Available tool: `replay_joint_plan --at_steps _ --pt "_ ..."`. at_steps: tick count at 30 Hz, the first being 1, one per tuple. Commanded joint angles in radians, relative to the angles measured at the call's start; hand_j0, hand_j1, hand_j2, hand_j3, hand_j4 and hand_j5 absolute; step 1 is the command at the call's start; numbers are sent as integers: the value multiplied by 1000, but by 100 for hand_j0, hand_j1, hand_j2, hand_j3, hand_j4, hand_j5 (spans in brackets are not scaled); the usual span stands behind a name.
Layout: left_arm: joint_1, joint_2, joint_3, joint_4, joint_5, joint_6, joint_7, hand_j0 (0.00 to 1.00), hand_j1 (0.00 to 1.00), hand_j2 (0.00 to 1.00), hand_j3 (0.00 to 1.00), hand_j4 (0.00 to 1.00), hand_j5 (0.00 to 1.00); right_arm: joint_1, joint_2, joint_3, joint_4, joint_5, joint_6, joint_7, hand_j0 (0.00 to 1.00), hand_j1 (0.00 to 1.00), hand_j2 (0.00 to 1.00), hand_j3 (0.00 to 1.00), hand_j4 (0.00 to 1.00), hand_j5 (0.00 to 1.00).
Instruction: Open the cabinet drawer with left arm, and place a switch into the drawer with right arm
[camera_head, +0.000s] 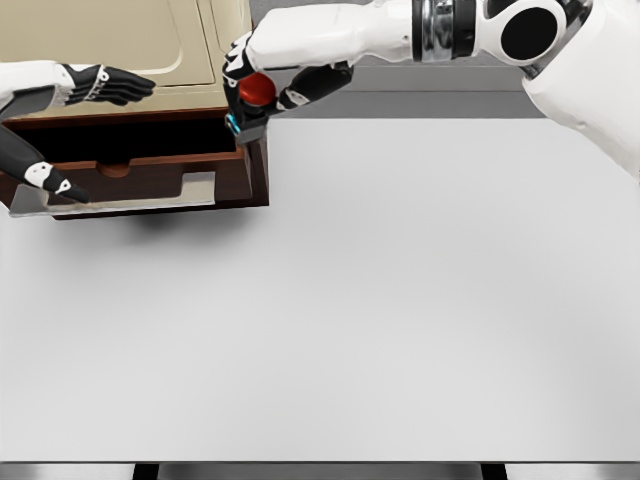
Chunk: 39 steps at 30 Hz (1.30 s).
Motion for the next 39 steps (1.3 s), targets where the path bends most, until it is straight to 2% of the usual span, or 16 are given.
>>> replay_joint_plan --at_steps 1,3,10,17,27,39 --pt "0 6 3 0 8 0 0 100 100 100 100 100 100 0 29 -1 34 -3 3 -1 43 43 43 43 43 43" --pt "0 6 2 -1 11 -1 0 100 100 100 100 100 100 -5 39 -1 40 0 3 -1 43 43 43 43 43 43" --pt "8 7 2 -1 15 0 0 100 100 100 100 100 100 -5 128 0 138 20 3 -1 42 42 42 42 42 42" --pt "21 10 2 -1 23 0 0 100 100 100 100 100 100 -5 173 14 207 23 3 -1 41 41 41 41 41 41" --pt "23 15 2 -1 22 0 0 100 100 100 100 100 100 -15 242 11 313 83 3 -1 40 40 40 40 40 40" --pt "23 18 2 0 22 0 0 100 100 100 100 100 100 -15 279 11 361 115 3 -1 40 40 40 40 40 40"
